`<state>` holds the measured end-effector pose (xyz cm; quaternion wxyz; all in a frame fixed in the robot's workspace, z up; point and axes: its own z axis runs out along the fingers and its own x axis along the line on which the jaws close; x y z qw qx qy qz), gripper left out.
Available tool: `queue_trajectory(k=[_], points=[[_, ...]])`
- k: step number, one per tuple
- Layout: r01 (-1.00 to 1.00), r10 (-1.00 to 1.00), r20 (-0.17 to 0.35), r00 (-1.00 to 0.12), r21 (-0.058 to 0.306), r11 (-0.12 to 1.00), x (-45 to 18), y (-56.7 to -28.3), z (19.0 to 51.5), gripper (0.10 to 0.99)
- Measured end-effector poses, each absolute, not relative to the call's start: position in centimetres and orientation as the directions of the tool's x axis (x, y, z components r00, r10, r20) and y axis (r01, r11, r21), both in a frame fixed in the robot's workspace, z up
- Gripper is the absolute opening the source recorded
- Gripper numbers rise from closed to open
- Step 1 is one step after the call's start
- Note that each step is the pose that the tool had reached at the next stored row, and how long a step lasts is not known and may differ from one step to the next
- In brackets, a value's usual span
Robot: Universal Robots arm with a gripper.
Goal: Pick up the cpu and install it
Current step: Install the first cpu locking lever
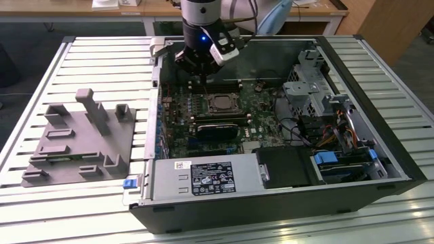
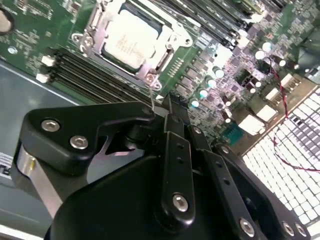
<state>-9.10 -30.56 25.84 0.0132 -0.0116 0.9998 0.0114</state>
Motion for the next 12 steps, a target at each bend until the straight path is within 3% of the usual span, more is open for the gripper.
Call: queue_trajectory(k=[12], points=[[-0.024, -0.023, -0.026, -0.999, 0.022, 0.999, -10.4, -29.9, 25.5, 0.106]])
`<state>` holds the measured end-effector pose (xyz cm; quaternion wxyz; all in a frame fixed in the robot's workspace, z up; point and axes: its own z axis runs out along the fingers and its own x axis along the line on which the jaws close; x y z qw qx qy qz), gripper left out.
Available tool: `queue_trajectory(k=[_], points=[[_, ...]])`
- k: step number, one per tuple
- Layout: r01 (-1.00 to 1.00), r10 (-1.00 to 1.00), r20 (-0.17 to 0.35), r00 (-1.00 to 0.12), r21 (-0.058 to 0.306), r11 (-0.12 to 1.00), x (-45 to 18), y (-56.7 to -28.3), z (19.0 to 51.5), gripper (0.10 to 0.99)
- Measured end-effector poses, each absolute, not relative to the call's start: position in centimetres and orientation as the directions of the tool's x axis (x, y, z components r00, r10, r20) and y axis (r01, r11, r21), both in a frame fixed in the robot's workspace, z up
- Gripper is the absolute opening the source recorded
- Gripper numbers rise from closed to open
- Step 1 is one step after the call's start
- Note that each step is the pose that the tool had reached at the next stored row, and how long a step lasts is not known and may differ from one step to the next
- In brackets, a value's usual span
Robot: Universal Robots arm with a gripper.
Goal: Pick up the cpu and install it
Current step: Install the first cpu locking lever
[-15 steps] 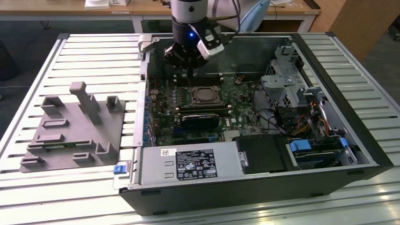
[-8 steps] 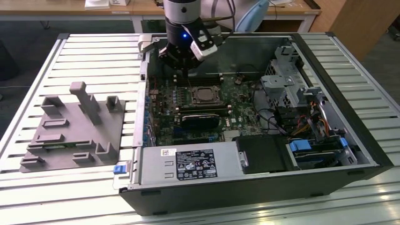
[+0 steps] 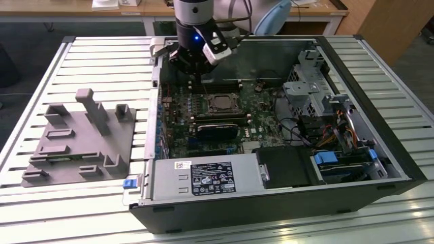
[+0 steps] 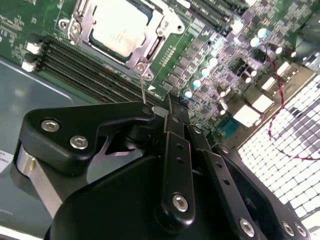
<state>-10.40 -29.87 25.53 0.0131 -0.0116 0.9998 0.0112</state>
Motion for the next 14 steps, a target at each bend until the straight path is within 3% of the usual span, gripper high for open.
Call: queue_trajectory(k=[14], points=[[-0.024, -0.023, -0.026, -0.999, 0.022, 0.999, -10.4, -28.5, 25.2, 0.106]])
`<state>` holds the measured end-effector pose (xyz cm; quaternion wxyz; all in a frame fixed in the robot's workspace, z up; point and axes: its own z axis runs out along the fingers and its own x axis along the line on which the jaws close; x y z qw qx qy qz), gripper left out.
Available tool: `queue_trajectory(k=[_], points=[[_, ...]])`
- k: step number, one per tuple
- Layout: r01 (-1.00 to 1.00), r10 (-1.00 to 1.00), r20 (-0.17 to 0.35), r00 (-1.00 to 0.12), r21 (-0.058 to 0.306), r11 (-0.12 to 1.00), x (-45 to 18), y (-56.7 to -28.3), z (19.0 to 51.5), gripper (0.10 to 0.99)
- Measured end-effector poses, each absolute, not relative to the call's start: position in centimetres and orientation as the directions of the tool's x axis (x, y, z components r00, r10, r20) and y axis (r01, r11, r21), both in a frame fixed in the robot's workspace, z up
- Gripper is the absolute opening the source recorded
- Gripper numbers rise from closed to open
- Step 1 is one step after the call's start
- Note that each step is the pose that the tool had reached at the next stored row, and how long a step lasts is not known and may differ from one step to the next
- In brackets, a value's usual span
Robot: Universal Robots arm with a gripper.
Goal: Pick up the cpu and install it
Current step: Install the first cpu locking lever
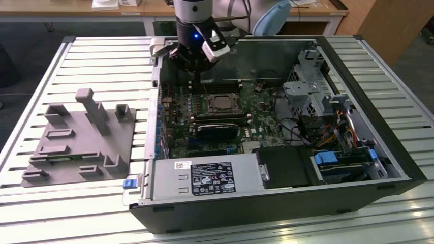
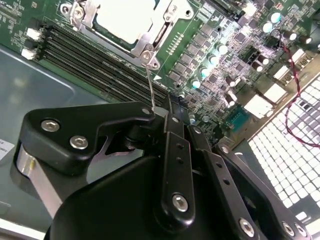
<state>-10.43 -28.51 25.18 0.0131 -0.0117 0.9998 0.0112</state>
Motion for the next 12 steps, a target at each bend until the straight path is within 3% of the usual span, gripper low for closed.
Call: queue_trajectory(k=[12], points=[[-0.023, -0.023, -0.02, -1.0, 0.022, 0.999, -6.7, -28.0, 25.0, 0.106]])
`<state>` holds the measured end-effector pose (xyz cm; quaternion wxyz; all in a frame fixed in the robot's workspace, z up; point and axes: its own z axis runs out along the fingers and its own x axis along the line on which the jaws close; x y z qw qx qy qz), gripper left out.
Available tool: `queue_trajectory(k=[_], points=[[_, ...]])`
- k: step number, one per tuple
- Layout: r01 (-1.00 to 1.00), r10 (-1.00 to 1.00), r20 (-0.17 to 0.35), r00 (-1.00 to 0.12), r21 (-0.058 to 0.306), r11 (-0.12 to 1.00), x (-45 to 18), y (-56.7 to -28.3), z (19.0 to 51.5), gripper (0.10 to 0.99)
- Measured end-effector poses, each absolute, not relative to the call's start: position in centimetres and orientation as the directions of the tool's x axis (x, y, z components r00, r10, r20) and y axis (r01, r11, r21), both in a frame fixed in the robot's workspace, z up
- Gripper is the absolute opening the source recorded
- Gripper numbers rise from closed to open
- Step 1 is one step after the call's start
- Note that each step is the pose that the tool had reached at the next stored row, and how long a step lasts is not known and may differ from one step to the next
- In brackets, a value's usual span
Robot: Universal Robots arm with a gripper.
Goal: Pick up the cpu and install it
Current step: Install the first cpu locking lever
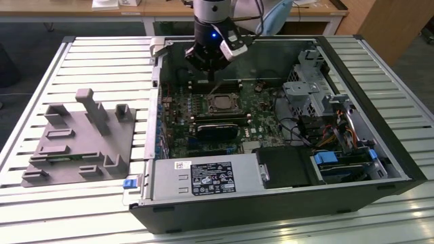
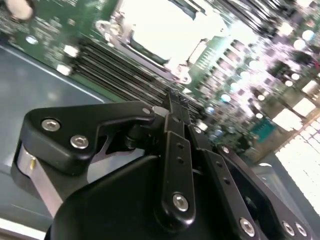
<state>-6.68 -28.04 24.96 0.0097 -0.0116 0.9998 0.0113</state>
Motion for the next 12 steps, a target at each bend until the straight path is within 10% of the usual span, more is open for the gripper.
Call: queue_trajectory(k=[12], points=[[-0.02, -0.019, -0.018, -1.0, 0.051, 0.999, -5.84, -28.02, 24.53, 0.106]])
